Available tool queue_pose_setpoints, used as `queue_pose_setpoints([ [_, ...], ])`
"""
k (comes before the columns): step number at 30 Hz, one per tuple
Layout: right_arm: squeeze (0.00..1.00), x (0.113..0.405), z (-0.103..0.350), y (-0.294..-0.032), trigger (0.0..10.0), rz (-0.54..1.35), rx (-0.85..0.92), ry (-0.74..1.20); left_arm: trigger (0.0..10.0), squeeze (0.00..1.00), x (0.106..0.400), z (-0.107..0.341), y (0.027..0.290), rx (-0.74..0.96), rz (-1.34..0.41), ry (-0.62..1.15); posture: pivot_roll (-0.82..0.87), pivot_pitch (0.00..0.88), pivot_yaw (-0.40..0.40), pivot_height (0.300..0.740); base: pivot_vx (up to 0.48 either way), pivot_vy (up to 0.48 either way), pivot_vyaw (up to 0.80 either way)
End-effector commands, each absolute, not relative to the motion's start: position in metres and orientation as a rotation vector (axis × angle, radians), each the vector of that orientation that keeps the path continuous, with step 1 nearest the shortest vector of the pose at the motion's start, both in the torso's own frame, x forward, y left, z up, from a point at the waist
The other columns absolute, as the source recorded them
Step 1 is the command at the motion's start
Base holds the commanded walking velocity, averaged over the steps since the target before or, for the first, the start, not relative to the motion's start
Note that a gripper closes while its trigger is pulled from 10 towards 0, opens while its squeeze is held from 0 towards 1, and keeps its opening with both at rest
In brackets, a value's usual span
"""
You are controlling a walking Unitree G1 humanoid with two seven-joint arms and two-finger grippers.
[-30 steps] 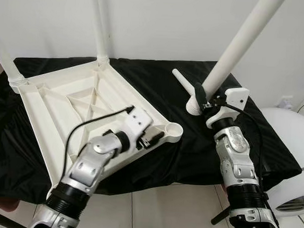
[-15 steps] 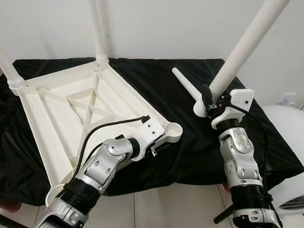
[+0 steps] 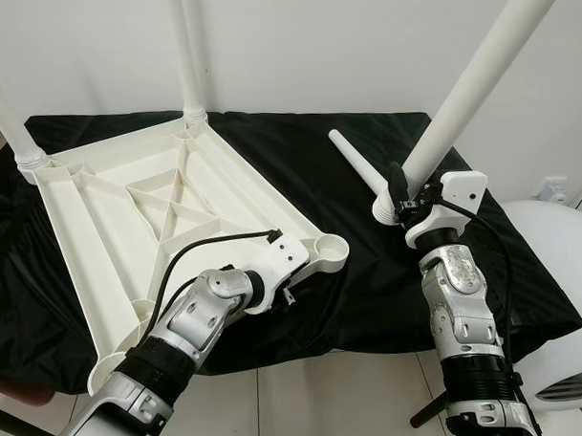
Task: Building children table
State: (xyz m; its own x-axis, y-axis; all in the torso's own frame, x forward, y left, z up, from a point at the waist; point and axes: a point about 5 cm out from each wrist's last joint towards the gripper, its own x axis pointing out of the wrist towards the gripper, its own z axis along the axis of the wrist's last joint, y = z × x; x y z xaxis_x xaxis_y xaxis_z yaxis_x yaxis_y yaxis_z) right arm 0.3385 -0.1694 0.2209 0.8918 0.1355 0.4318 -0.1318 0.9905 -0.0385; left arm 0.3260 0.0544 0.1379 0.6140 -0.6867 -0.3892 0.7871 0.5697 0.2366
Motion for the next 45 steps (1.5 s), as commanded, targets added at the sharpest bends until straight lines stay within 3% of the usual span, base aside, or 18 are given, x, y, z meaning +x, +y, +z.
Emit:
queue_pose_setpoints([
  [1, 0.00, 0.337, 0.222, -0.171, 10.0, 0.132, -0.017, -0.454, 7.8, 0.00, 0.327, 0.127, 0.063, 0.399, -0.827, 0.329, -0.07, 0.056, 0.044, 0.740, 0.000, 0.000, 0.00],
  [2, 0.00, 0.337, 0.223, -0.171, 10.0, 0.131, -0.016, -0.454, 3.8, 0.00, 0.329, 0.127, 0.063, 0.394, -0.819, 0.336, -0.07, 0.058, 0.047, 0.740, 0.000, 0.000, 0.00],
  [3, 0.00, 0.337, 0.222, -0.170, 10.0, 0.130, -0.017, -0.454, 3.0, 0.00, 0.330, 0.126, 0.065, 0.388, -0.808, 0.352, -0.07, 0.057, 0.048, 0.740, 0.000, 0.000, 0.00],
  [4, 0.00, 0.337, 0.222, -0.170, 10.0, 0.130, -0.017, -0.454, 3.0, 0.00, 0.330, 0.126, 0.065, 0.388, -0.808, 0.352, -0.07, 0.057, 0.048, 0.740, 0.000, 0.000, 0.00],
  [5, 0.00, 0.337, 0.223, -0.171, 10.0, 0.129, -0.018, -0.454, 1.9, 0.00, 0.331, 0.125, 0.066, 0.388, -0.800, 0.368, -0.07, 0.060, 0.049, 0.740, 0.000, 0.000, 0.00],
  [7, 0.00, 0.337, 0.223, -0.171, 10.0, 0.128, -0.018, -0.454, 1.9, 0.00, 0.332, 0.124, 0.066, 0.389, -0.795, 0.379, -0.07, 0.060, 0.049, 0.740, 0.000, 0.000, 0.00],
  [8, 0.00, 0.337, 0.223, -0.171, 10.0, 0.127, -0.019, -0.455, 6.8, 0.00, 0.332, 0.123, 0.067, 0.400, -0.792, 0.386, -0.08, 0.060, 0.052, 0.740, 0.000, 0.000, 0.00],
  [9, 0.00, 0.336, 0.223, -0.172, 10.0, 0.124, -0.021, -0.456, 10.0, 0.00, 0.332, 0.121, 0.067, 0.403, -0.783, 0.408, -0.08, 0.061, 0.054, 0.740, 0.000, 0.000, 0.00],
  [18, 0.00, 0.336, 0.223, -0.173, 10.0, 0.113, -0.020, -0.456, 10.0, 0.00, 0.335, 0.120, 0.069, 0.419, -0.775, 0.454, -0.08, 0.059, 0.060, 0.740, 0.000, 0.000, 0.00],
  [19, 0.00, 0.336, 0.223, -0.173, 10.0, 0.111, -0.019, -0.457, 9.0, 0.00, 0.335, 0.120, 0.069, 0.424, -0.778, 0.454, -0.08, 0.058, 0.061, 0.740, 0.000, 0.000, 0.00],
  [20, 0.00, 0.336, 0.222, -0.173, 10.0, 0.111, -0.019, -0.457, 9.0, 0.00, 0.335, 0.120, 0.069, 0.428, -0.780, 0.454, -0.08, 0.058, 0.061, 0.740, 0.000, 0.000, 0.00],
  [21, 0.00, 0.335, 0.222, -0.173, 10.0, 0.111, -0.019, -0.458, 4.5, 0.00, 0.335, 0.121, 0.069, 0.425, -0.779, 0.452, -0.08, 0.059, 0.063, 0.740, 0.000, 0.000, 0.00],
  [23, 0.00, 0.335, 0.222, -0.173, 10.0, 0.111, -0.020, -0.458, 4.5, 0.00, 0.335, 0.121, 0.069, 0.424, -0.779, 0.451, -0.08, 0.058, 0.063, 0.740, 0.000, 0.000, 0.00],
  [24, 0.00, 0.335, 0.222, -0.173, 10.0, 0.110, -0.020, -0.458, 0.0, 0.00, 0.335, 0.121, 0.069, 0.413, -0.779, 0.455, -0.08, 0.059, 0.063, 0.740, 0.000, 0.000, 0.00],
  [45, 0.00, 0.334, 0.222, -0.170, 10.0, 0.145, -0.029, -0.458, 0.0, 0.00, 0.326, 0.116, 0.079, 0.447, -0.816, 0.473, -0.08, 0.042, 0.053, 0.740, 0.000, 0.000, 0.00],
])
